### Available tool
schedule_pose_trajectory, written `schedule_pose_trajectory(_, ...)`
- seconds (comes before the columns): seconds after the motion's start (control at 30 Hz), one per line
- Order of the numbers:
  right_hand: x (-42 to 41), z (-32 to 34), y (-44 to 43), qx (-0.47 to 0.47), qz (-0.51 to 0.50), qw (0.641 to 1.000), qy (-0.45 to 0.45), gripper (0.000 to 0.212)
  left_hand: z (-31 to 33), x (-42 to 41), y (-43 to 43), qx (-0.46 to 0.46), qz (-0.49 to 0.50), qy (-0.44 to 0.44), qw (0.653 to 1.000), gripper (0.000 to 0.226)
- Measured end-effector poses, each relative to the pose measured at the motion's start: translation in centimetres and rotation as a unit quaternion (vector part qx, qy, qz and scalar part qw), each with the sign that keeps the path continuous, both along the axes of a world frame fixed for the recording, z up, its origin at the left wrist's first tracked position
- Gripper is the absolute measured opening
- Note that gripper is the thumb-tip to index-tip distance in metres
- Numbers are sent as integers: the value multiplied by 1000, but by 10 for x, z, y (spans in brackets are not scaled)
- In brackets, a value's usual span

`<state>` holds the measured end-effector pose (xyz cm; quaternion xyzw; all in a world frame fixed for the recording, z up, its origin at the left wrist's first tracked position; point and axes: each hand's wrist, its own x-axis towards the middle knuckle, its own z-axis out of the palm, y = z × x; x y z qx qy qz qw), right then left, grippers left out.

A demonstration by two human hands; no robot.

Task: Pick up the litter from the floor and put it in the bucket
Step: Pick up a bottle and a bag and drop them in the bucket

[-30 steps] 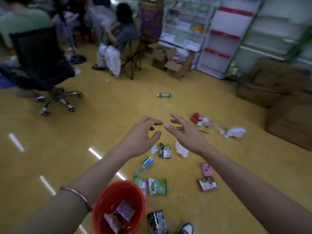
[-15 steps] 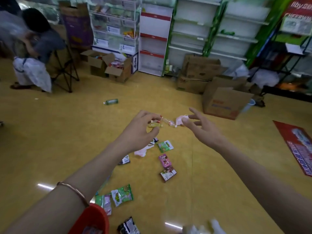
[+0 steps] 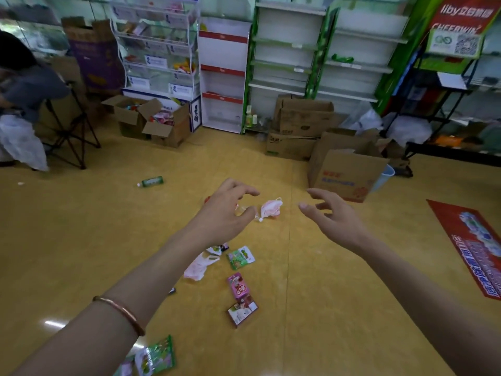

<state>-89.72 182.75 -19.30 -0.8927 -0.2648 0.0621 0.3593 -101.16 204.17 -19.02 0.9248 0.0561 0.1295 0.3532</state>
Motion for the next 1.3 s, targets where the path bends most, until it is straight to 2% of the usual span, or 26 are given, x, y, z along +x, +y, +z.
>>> schedule_pose_trajectory(0.2,64,-7,-23,-9,2,1000,9,66,-13,60,-13,9,11,19,1000,35)
schedule_pose_trajectory(0.43,140,-9,-2,7,10,1000,-2,66,-17,141,-8,-6,6,-1,1000,37)
schedule_pose_trajectory(0.63,225,1,14,-17,16,1000,-13,65,-11,231,13,-27,1,-21,999,36)
schedule_pose_trajectory(0.87,320,9,27,-26,0,1000,-14,67,1,334,36,-24,-15,-15,999,35)
schedule_pose_trajectory(1.03,378,-8,26,-43,-2,999,4,67,-15,394,39,-12,-31,17,999,32)
schedule_pose_trajectory(1.3,518,-35,46,-58,47,997,15,67,-47,510,52,0,44,49,998,32)
